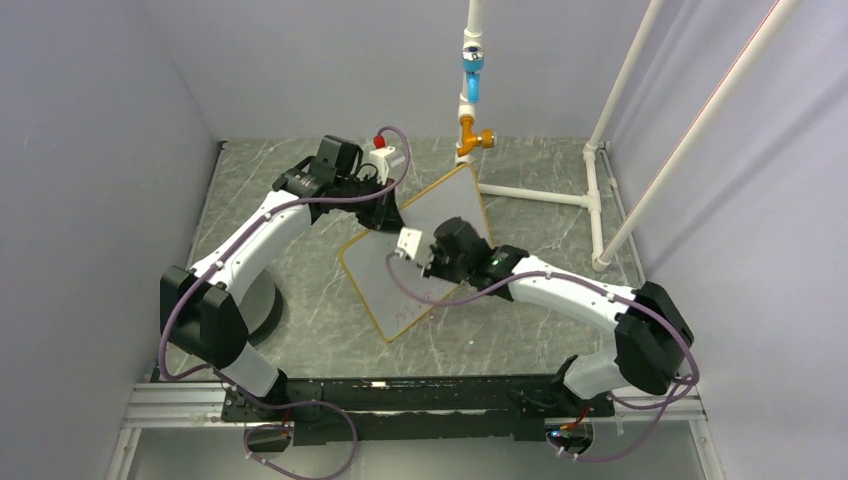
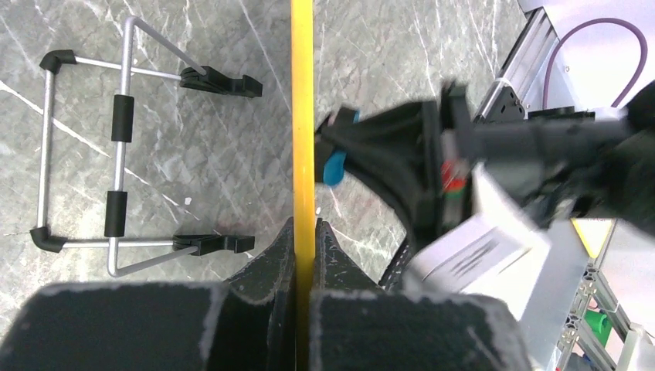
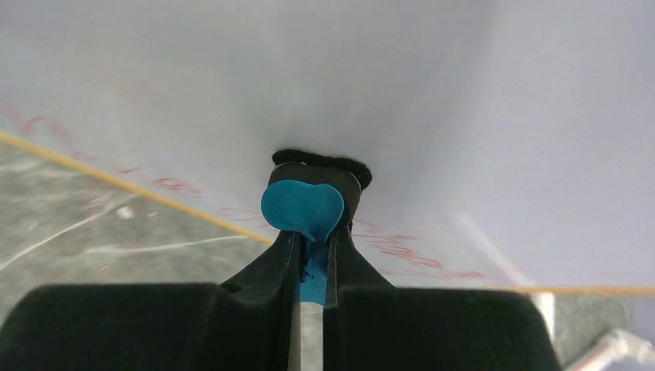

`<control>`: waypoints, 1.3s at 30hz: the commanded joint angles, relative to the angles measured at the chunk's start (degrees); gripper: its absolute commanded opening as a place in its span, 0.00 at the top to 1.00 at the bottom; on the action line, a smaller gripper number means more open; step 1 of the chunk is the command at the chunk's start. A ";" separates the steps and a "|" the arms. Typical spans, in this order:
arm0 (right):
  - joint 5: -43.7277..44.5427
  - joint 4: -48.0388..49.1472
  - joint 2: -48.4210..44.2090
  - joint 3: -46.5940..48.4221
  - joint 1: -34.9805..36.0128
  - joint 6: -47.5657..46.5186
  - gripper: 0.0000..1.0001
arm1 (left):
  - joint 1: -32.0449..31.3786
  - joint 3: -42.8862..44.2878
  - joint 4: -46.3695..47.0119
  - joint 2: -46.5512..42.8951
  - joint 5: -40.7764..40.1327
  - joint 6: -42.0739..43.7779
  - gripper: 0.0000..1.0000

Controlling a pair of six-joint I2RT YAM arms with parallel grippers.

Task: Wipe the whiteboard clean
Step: Erase the whiteboard at the center of the board.

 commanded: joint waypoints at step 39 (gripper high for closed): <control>-4.41 7.41 -5.87 -8.35 -2.59 -6.40 1.00 | -1.53 0.07 -0.96 -2.28 8.83 -0.52 1.00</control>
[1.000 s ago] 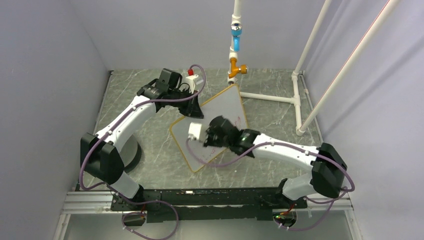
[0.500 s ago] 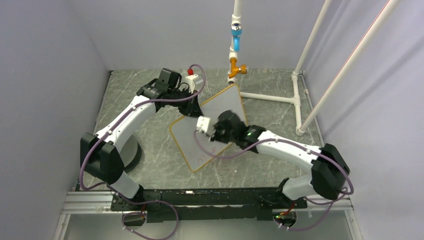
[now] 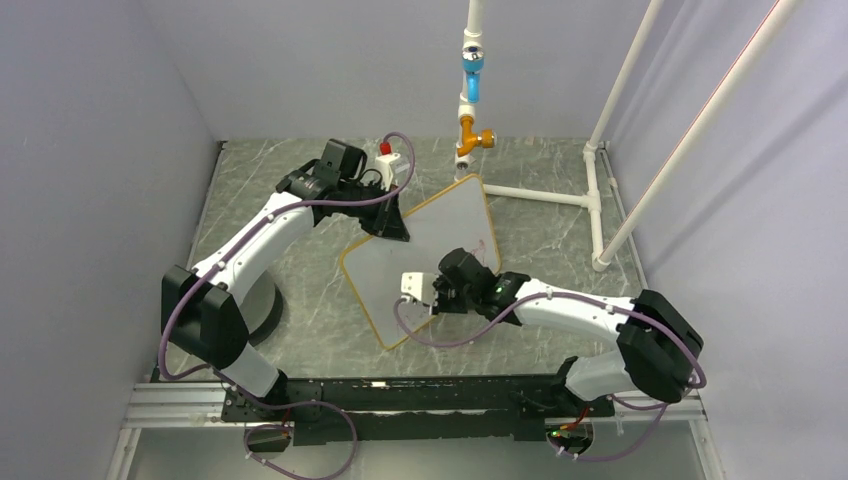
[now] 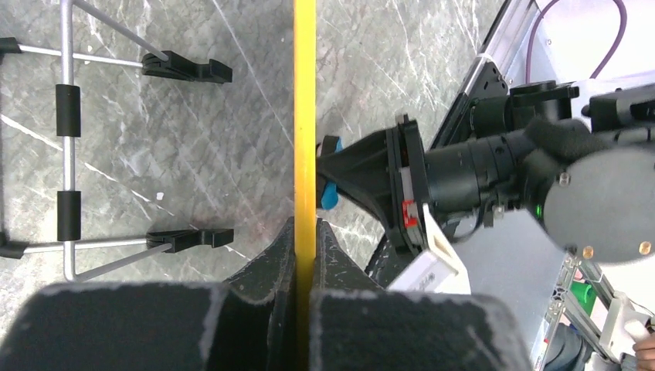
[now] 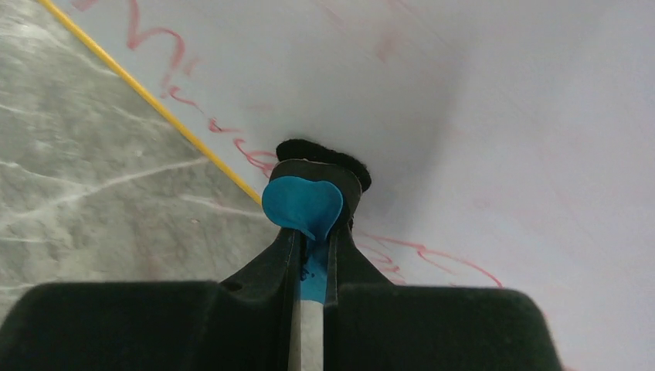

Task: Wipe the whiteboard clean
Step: Erase the whiteboard at the center of the board.

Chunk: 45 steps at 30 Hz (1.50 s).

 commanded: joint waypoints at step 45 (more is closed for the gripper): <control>5.03 1.39 -1.83 3.03 -10.48 1.89 1.00 | -0.63 0.66 0.53 -2.75 6.49 -1.23 1.00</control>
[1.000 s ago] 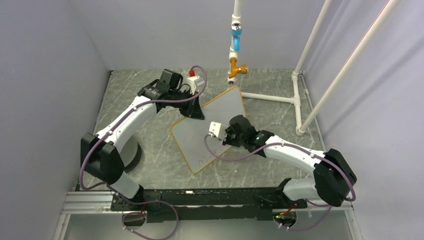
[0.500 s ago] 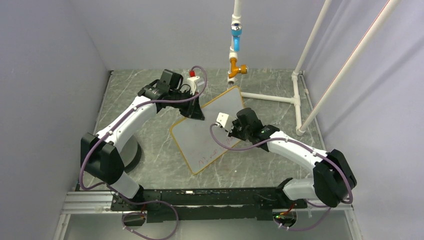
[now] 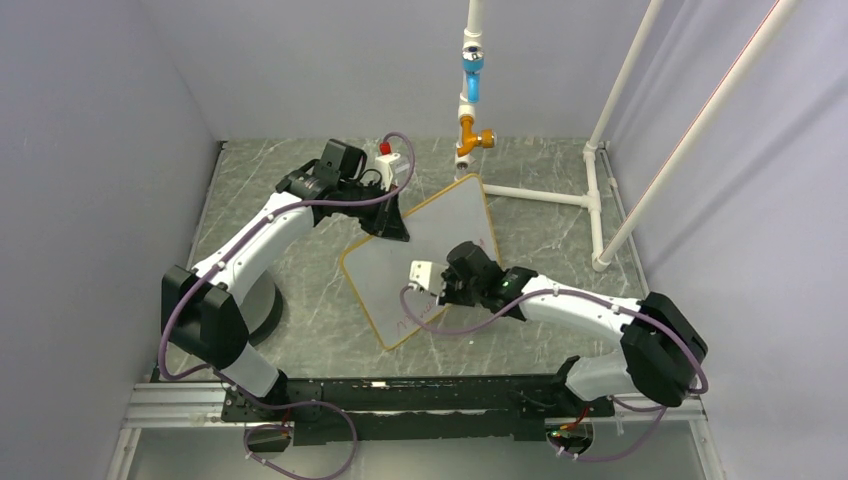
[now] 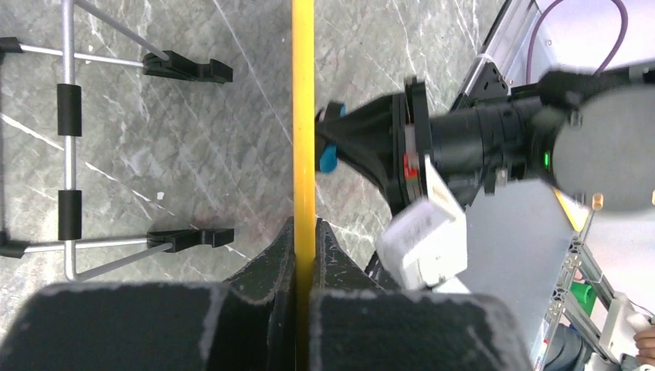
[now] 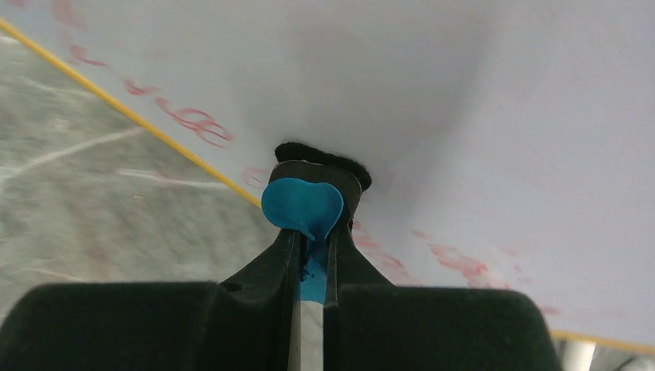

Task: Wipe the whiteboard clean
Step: Erase the whiteboard at the center of the board.

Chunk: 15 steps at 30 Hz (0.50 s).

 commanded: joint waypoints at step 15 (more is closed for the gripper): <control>-0.92 -0.14 -3.38 0.22 -3.60 1.61 1.00 | -0.62 0.77 0.73 -2.83 6.43 -1.17 1.00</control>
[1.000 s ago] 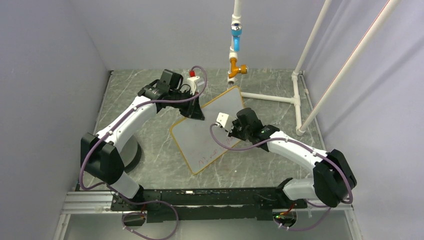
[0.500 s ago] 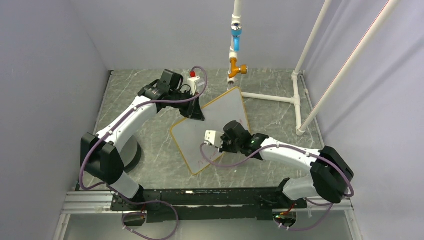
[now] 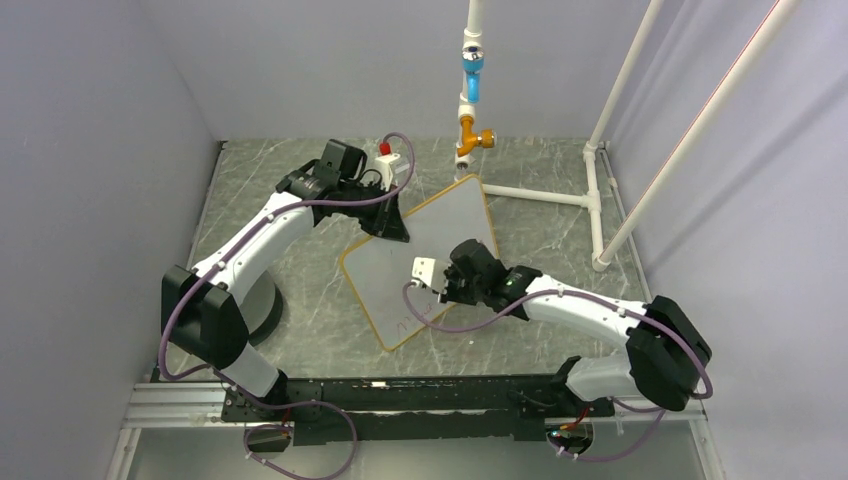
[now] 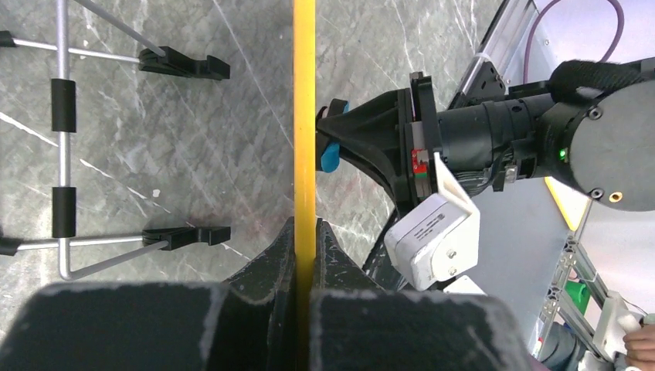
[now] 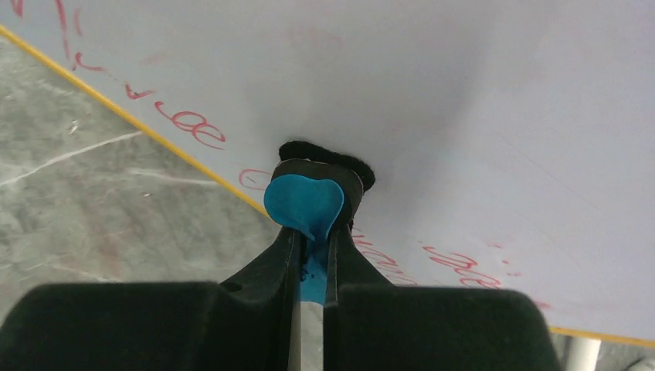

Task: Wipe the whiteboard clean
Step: Erase the whiteboard at the center of the board.

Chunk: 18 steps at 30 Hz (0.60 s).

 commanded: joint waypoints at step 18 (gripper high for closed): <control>-8.10 -1.35 -3.30 2.30 -2.81 3.24 1.00 | -0.93 0.76 0.55 -2.79 6.80 -0.85 1.00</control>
